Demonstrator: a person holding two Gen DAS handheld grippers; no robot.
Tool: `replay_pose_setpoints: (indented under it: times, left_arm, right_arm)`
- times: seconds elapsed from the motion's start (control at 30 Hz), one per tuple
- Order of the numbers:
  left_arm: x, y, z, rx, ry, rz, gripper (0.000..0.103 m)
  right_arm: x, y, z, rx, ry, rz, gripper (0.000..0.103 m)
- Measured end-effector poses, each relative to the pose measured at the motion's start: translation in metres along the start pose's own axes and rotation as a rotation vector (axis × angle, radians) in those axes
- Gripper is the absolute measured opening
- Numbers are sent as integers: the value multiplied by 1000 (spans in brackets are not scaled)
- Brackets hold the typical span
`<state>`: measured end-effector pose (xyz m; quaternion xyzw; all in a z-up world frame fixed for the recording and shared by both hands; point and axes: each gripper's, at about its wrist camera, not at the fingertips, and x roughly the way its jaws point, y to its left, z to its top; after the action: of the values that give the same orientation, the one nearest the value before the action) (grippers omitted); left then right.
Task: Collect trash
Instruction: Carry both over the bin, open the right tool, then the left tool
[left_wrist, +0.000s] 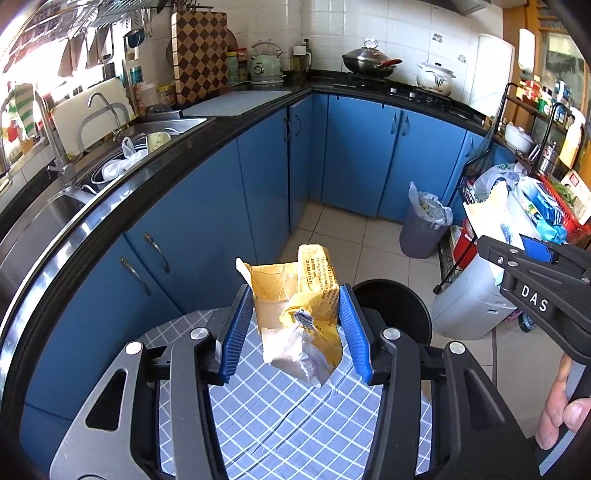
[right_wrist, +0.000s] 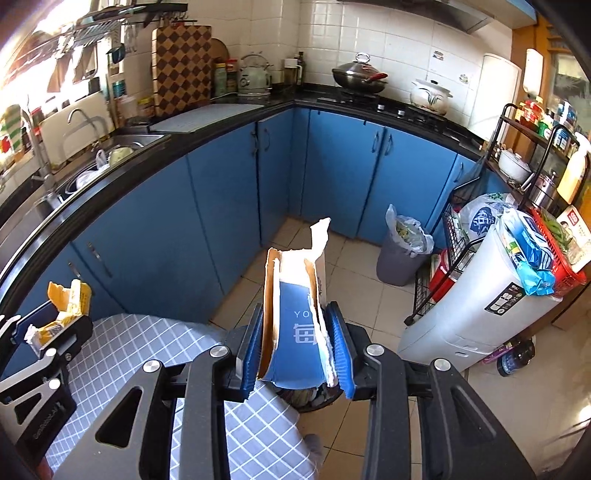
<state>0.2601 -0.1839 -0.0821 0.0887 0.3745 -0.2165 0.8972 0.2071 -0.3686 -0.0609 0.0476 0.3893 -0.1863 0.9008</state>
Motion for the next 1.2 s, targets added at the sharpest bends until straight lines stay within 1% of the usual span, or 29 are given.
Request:
replay_pose_setpoints:
  times: [0.33, 0.4, 0.43, 0.47, 0.5, 0.53, 0.67, 0.87, 1.2]
  left_arm:
    - [17, -2, 29, -4, -25, -6, 50]
    - [21, -1, 32, -2, -27, -3, 50]
    - [23, -1, 34, -4, -27, -4, 50]
    - [24, 0, 35, -5, -27, -5, 50]
    - [25, -1, 37, -6, -27, -5, 50]
    - [26, -1, 38, -6, -27, -6, 50]
    - [28, -6, 39, 6, -25, -16, 50]
    - [29, -21, 41, 29, -24, -44, 50]
    - [30, -60, 46, 80, -31, -93, 50]
  right_arm:
    - [20, -6, 19, 14, -5, -35, 34]
    - [23, -8, 24, 21, 1, -39, 41]
    - [24, -8, 25, 23, -1, -43, 54]
    - [24, -8, 27, 27, -6, -45, 73]
    - [21, -9, 28, 33, -23, -50, 78]
    - [19, -9, 30, 36, -41, -53, 79]
    - [17, -10, 31, 27, -46, -72, 79]
    - [10, -19, 21, 28, -39, -98, 79]
    - [0, -54, 6, 74, -29, -132, 79]
